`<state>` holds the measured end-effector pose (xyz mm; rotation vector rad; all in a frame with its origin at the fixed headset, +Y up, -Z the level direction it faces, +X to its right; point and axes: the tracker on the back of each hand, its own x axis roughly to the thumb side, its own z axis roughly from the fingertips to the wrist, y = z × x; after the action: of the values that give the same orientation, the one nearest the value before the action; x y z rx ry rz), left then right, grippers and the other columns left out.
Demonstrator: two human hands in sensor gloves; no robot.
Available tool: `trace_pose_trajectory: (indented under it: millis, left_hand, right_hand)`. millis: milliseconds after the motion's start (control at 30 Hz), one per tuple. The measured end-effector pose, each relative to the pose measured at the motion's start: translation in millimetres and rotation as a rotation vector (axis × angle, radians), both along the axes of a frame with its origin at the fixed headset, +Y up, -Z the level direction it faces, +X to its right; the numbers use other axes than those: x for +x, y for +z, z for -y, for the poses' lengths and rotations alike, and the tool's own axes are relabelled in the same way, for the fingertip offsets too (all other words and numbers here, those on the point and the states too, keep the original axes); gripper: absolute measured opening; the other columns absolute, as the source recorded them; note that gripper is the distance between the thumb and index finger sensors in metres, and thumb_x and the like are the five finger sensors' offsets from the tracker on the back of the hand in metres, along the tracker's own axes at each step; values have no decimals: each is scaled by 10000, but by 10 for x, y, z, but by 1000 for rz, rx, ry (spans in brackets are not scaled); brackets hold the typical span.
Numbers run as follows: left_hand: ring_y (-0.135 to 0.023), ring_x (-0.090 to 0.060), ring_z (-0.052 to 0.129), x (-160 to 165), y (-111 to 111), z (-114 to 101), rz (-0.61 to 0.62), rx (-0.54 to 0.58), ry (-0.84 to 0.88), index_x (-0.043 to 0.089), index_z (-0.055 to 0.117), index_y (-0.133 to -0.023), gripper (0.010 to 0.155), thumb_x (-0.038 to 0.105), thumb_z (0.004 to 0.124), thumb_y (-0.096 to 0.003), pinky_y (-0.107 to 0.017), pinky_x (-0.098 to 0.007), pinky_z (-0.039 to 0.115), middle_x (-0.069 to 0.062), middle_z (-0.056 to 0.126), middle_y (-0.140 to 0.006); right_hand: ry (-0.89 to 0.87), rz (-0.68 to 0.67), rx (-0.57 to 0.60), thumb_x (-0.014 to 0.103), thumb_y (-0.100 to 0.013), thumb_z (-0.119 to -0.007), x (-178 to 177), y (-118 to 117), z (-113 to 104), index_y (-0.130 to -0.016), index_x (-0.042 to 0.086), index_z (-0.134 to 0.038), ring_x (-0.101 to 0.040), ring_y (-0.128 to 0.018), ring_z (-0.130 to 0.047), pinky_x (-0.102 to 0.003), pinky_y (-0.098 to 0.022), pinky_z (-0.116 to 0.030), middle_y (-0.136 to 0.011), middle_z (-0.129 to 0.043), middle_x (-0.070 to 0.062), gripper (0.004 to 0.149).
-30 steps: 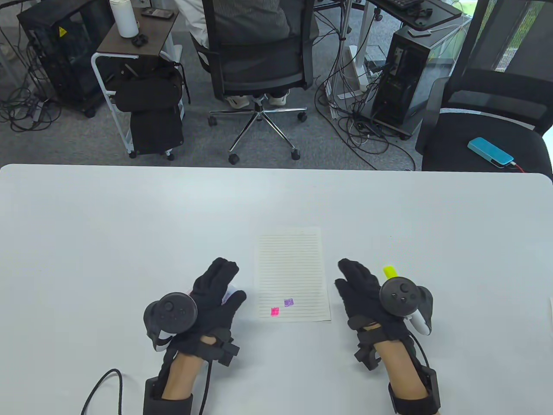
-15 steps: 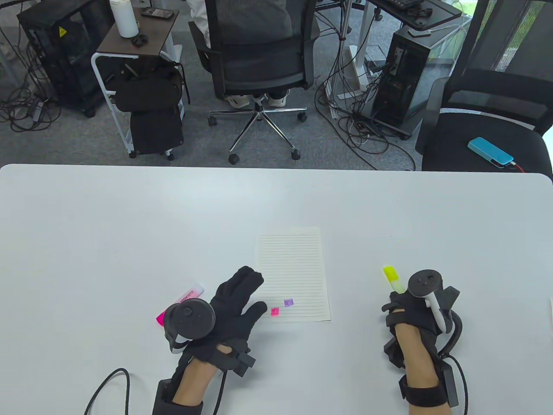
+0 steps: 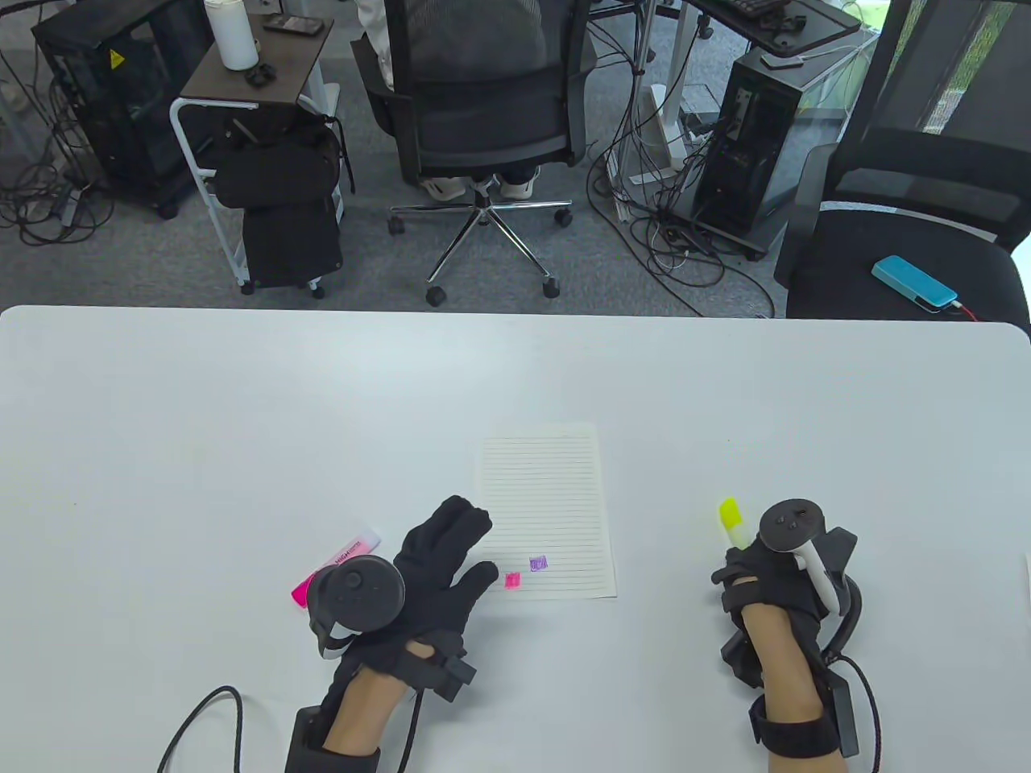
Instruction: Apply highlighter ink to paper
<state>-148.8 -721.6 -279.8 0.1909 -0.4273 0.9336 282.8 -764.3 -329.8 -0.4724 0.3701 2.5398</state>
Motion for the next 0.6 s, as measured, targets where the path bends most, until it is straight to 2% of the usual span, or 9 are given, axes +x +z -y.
trace_pose_trajectory:
  millis: [100,133,200,233,267,333,400,533,600]
  left_hand:
    - [-966,-380,652,24,0,6,3,1,-12,191,609,-1017,678,517,739,-436,-678,-647,558,-119,497,-1104]
    - [-966,-380,652,34,3,8,5,3,-22,193,608,-1017,678,517,738,-436,-679,-648,556,-117,497,-1104]
    - [-968,-382,647,53,7,13,5,7,-45,192,604,-1019,681,516,740,-436,-679,-649,554,-119,493,-1105]
    - [-969,-383,644,66,11,15,5,10,-62,190,602,-1020,682,516,740,-436,-680,-649,550,-119,488,-1106]
    - [-976,-385,626,88,19,17,4,17,-90,190,593,-1023,686,515,741,-436,-683,-652,542,-123,470,-1109]
    - [-988,-392,593,144,39,16,2,42,-167,189,565,-1032,701,511,745,-436,-688,-656,522,-123,434,-1117]
    - [-1004,-390,558,227,63,13,9,68,-263,195,522,-1046,725,515,748,-436,-695,-656,507,-116,399,-1124]
    - [-1030,-449,486,435,119,37,76,62,-380,201,491,-1059,767,523,777,-424,-700,-672,474,-115,400,-1138]
    - [-1026,-468,506,510,134,57,92,49,-421,191,531,-1050,760,522,790,-416,-694,-679,484,-120,478,-1127]
  right_hand:
    - [-86,-135,129,306,-628,-735,-207,38,-175,-1002,49,-471,-615,-958,-447,-722,-649,-494,-1084,-424,-315,525]
    - [-98,-180,166,310,-626,-742,-294,58,-244,-1003,61,-480,-580,-933,-582,-698,-639,-569,-1069,-494,-298,522]
    - [-148,-310,222,319,-619,-749,-479,87,-343,-1009,84,-496,-403,-756,-864,-612,-598,-710,-989,-654,-240,520]
    - [-228,-388,225,321,-621,-748,-598,104,-364,-1012,87,-513,-337,-647,-923,-574,-564,-755,-928,-731,-207,513]
    - [-295,-464,217,322,-622,-746,-716,122,-368,-1020,96,-533,-298,-565,-942,-552,-536,-778,-872,-786,-187,505]
    - [-339,-651,199,316,-627,-749,-949,153,-366,-1031,121,-577,-286,-522,-927,-547,-523,-769,-844,-811,-190,481]
    - [-278,-756,287,316,-620,-766,-1180,208,-372,-1032,153,-631,-276,-491,-921,-534,-511,-771,-830,-834,-177,463]
    - [-330,-916,380,315,-619,-768,-1500,336,-379,-1037,167,-642,-283,-504,-912,-535,-523,-761,-841,-830,-164,461]
    - [-361,-956,424,303,-623,-748,-1592,391,-393,-1052,159,-604,-293,-541,-901,-544,-544,-746,-870,-802,-163,475]
